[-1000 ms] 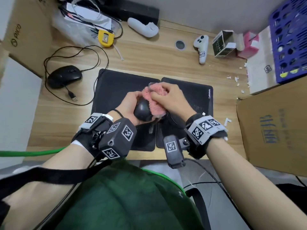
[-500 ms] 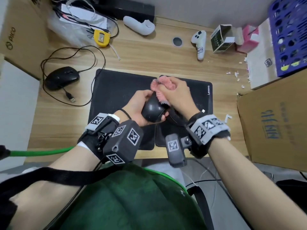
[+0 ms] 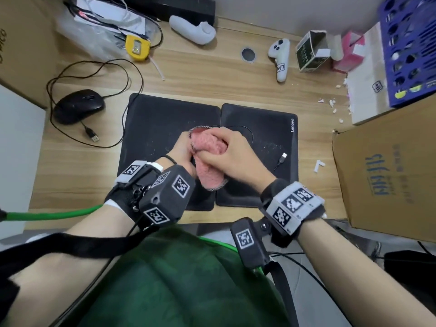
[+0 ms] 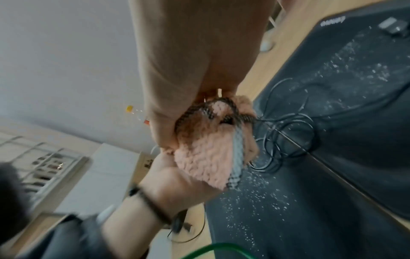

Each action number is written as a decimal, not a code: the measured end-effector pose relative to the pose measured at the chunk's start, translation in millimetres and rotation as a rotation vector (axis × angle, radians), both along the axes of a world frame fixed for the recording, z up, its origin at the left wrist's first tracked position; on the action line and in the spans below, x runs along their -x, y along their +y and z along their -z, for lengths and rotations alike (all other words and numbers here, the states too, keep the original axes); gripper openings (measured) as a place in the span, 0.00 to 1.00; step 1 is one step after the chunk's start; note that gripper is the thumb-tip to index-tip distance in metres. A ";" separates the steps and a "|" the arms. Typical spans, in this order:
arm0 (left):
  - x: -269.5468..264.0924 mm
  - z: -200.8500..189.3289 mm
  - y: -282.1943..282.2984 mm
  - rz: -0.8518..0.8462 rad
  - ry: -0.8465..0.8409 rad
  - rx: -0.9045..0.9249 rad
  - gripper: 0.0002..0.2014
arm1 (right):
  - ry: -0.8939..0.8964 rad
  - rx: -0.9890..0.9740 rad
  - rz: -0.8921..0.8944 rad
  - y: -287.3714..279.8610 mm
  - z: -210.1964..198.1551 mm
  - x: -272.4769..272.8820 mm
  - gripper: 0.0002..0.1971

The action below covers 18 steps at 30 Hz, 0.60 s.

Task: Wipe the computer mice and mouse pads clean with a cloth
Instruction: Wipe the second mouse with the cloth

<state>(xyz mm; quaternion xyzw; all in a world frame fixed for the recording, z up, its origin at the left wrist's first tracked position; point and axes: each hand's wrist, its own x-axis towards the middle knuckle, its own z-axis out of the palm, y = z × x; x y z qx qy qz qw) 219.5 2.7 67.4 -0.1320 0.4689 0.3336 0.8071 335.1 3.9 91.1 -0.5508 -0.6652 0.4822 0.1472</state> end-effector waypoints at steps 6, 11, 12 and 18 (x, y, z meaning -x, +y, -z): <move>-12.0 -12.8 3.0 0.098 0.016 -0.084 0.15 | 0.028 0.064 0.262 29.3 5.3 -4.2 0.12; 6.8 0.0 7.8 0.003 0.000 -0.087 0.16 | 0.023 -0.014 0.067 11.6 -2.6 7.0 0.10; 5.8 -2.7 5.7 0.047 -0.003 -0.110 0.15 | 0.000 -0.014 0.123 20.2 1.4 6.1 0.09; 5.1 0.0 3.7 0.003 -0.017 -0.127 0.17 | -0.006 -0.039 0.155 27.2 3.6 18.5 0.08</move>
